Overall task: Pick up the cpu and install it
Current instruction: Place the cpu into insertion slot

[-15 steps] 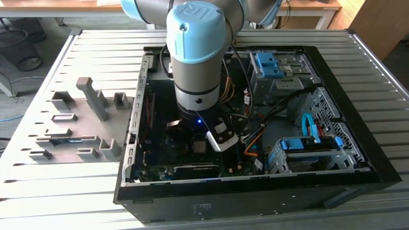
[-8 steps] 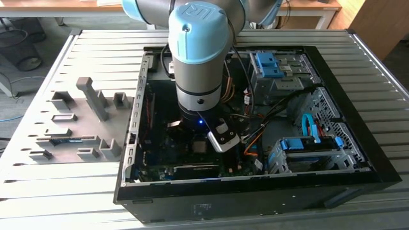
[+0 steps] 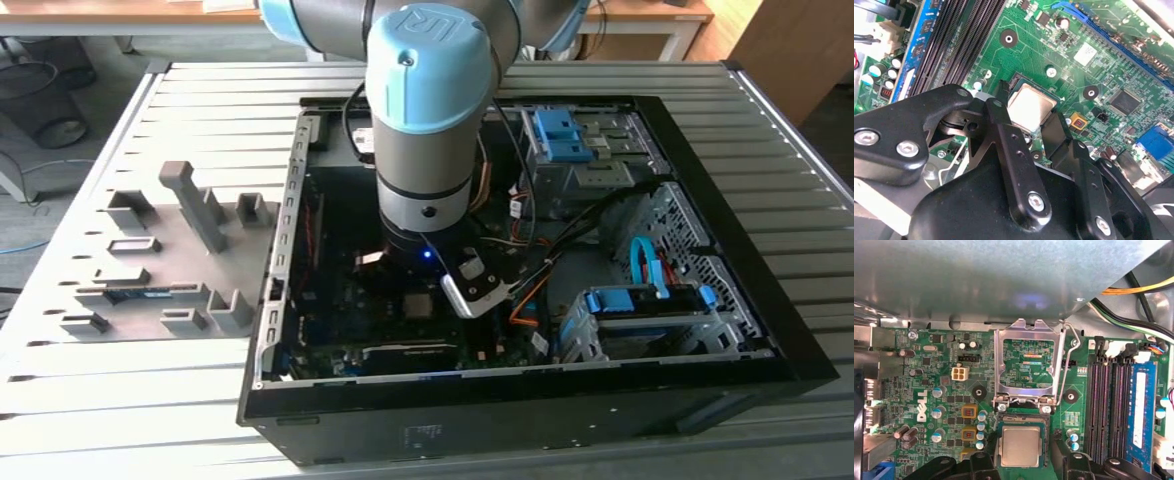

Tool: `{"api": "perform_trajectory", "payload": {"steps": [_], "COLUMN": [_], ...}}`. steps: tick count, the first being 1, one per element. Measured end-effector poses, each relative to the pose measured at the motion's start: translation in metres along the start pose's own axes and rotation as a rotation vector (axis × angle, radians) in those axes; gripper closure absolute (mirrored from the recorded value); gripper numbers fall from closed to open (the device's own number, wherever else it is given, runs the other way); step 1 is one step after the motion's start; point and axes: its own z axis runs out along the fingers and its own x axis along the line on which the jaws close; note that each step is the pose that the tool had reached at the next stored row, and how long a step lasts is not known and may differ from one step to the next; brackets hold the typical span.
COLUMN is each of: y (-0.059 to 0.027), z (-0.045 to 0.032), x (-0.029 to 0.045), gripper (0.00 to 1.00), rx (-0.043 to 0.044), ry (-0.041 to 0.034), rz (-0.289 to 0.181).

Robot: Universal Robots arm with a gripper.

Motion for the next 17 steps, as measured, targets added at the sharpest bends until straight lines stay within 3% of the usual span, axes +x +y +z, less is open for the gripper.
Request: {"api": "perform_trajectory", "payload": {"steps": [13,17], "y": [-0.0001,0.0], "z": [0.0,0.0], "x": [-0.0039,-0.0003], "gripper": [0.47,0.47], "rx": [-0.0002,-0.0001], "ry": [0.0065,0.0058], "rz": [-0.004,-0.004]}}
